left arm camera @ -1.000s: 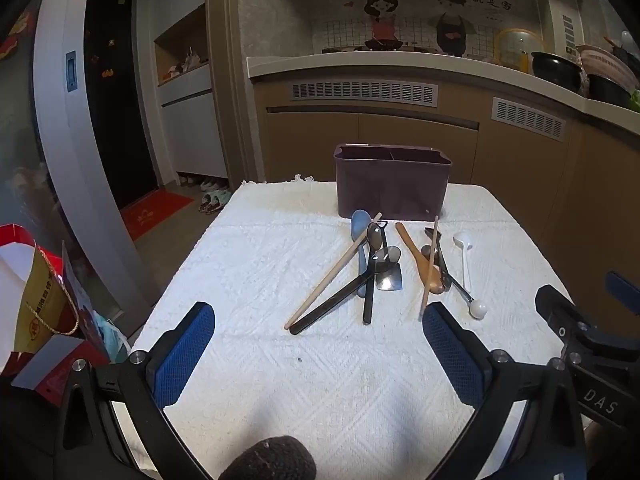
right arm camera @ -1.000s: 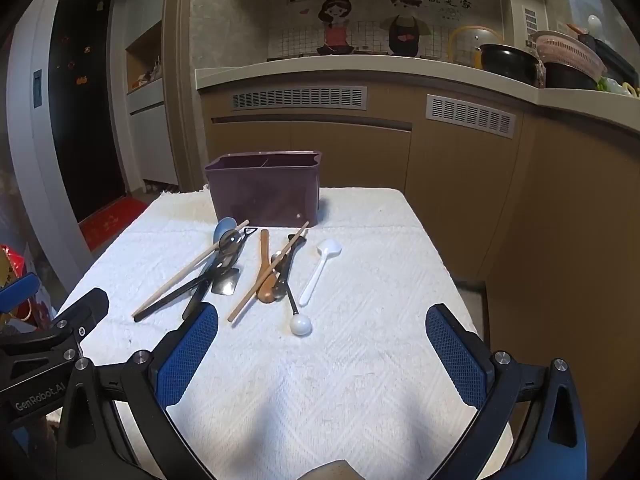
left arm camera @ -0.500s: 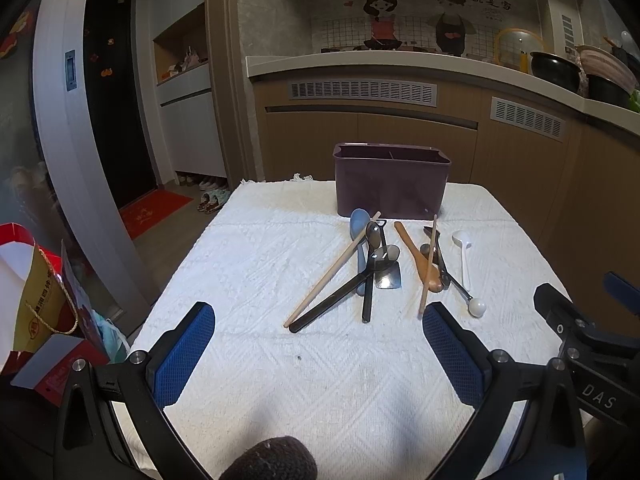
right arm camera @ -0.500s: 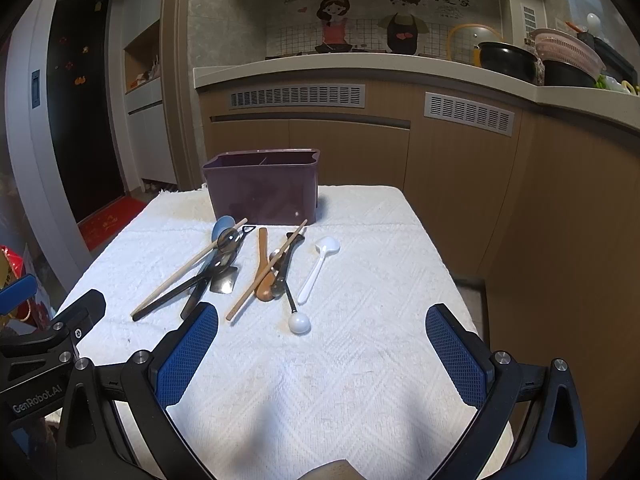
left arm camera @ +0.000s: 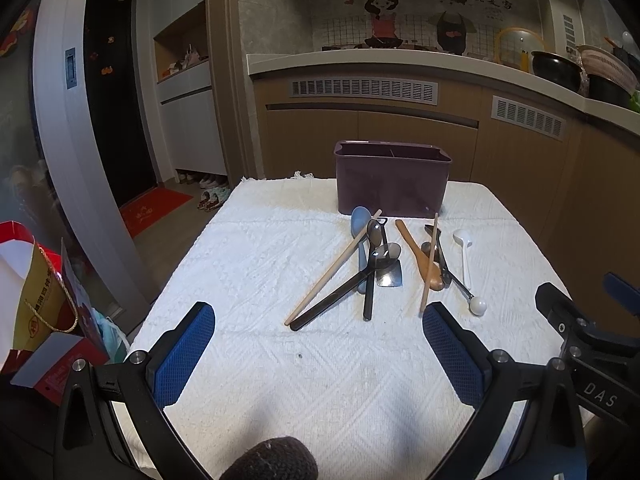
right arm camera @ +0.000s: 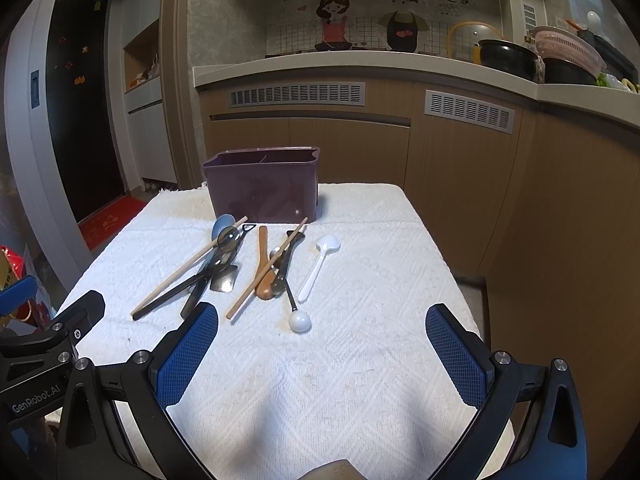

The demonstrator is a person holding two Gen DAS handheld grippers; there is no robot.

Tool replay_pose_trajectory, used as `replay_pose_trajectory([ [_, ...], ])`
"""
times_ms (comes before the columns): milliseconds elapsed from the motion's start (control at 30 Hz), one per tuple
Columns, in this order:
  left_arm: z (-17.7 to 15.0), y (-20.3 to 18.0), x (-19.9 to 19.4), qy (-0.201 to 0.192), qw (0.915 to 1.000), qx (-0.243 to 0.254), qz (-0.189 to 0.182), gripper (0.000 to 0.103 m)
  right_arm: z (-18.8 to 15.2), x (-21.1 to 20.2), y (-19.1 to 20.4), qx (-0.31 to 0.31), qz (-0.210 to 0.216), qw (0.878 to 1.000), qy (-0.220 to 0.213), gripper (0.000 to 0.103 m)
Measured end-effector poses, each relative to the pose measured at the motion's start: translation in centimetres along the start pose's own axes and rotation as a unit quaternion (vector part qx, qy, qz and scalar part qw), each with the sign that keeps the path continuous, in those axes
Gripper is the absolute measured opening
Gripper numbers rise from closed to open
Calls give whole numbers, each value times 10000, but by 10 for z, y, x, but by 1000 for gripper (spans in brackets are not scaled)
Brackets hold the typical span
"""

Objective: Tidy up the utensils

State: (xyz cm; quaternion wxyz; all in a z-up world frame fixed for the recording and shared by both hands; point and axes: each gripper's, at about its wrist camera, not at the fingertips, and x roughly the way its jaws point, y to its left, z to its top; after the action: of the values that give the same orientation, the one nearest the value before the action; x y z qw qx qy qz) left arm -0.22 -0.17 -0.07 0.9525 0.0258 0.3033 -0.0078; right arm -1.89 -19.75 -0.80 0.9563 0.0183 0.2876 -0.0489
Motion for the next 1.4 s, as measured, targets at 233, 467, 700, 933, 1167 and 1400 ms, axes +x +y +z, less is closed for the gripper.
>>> replay_pose_trajectory([
  [233, 1, 1, 0, -2, 10000, -18, 10, 103, 0, 1, -1, 6, -8, 10000, 4, 103],
  [467, 1, 2, 0, -1, 10000, -19, 10, 103, 0, 1, -2, -3, 8, 10000, 16, 103],
  [700, 1, 2, 0, -3, 10000, -17, 14, 103, 0, 2, -1, 3, 2, 10000, 21, 103],
  [933, 1, 2, 0, -5, 10000, -15, 15, 103, 0, 3, -2, 10, 16, 10000, 40, 103],
  [1167, 1, 2, 0, -6, 10000, -12, 12, 103, 1, 3, -2, 8, 19, 10000, 47, 103],
  [1400, 1, 4, 1, 4, 10000, -17, 20, 103, 1, 3, -2, 11, 18, 10000, 50, 103],
])
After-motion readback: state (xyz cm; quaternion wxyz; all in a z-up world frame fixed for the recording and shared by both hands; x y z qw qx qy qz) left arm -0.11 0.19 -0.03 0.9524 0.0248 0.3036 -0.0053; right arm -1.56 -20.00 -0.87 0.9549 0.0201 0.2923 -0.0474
